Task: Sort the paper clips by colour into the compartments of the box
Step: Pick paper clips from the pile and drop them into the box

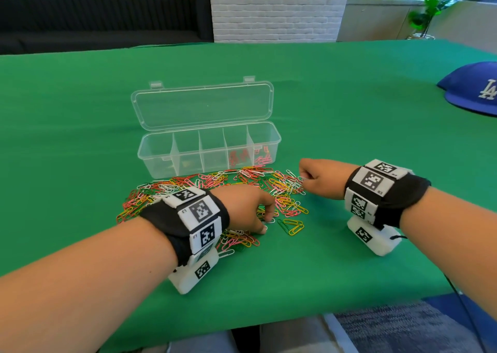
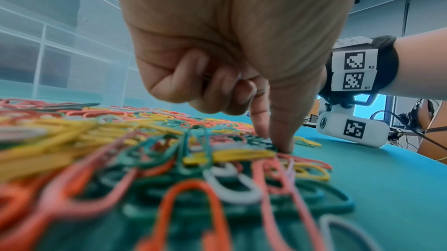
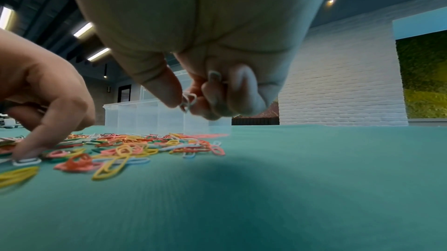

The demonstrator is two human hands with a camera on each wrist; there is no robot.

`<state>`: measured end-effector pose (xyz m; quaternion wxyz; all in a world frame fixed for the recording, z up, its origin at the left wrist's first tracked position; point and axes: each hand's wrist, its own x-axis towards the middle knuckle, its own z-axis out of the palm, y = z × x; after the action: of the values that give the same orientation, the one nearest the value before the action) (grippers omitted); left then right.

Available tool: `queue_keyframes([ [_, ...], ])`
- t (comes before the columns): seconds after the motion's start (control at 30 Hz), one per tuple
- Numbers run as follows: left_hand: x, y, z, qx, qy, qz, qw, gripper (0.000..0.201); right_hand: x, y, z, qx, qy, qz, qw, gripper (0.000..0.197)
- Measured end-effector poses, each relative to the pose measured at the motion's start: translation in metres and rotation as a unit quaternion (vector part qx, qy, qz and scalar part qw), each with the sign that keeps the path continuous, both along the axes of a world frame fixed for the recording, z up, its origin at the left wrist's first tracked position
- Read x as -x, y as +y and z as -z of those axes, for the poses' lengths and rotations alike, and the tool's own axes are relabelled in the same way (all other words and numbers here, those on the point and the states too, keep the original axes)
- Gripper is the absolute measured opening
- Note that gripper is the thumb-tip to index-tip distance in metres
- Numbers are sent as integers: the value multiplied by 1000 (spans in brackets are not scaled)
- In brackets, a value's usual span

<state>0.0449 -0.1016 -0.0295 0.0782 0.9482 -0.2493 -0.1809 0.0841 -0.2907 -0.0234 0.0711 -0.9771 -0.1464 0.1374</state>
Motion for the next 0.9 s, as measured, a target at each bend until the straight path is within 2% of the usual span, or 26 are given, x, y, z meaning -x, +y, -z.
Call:
queue_keyframes([
  [0.07,0,-1,0,1,2,-7,1000,20,2,2,0,-4,4,1,1000,18],
  [0.13,0,-3,-1,-1,5,-6,1000,17,3,4,-1,-14,9,2,1000,4],
  [0.23,1,-5,-3,-13,3,6,1000,10,2,8,-3,-33,30,8,999,23],
  [0.3,2,-7,-4,-21,-2,13,1000,6,2,8,-5,-41,36,11,998,27],
  [0.37,3,-7,-3,-25,-4,23,999,2,2,8,-6,-54,37,16,998,25],
  [0.57,1,-7,-2,-22,-7,24,999,19,4,6,-8,-101,55,32,993,18],
  [0.7,-1,-7,-3,-21,-7,31,999,13,1,1,-5,-132,59,57,988,31],
  [0.9,-2,-8,-3,-38,5,37,999,7,0,1,-5,-105,62,67,990,20],
])
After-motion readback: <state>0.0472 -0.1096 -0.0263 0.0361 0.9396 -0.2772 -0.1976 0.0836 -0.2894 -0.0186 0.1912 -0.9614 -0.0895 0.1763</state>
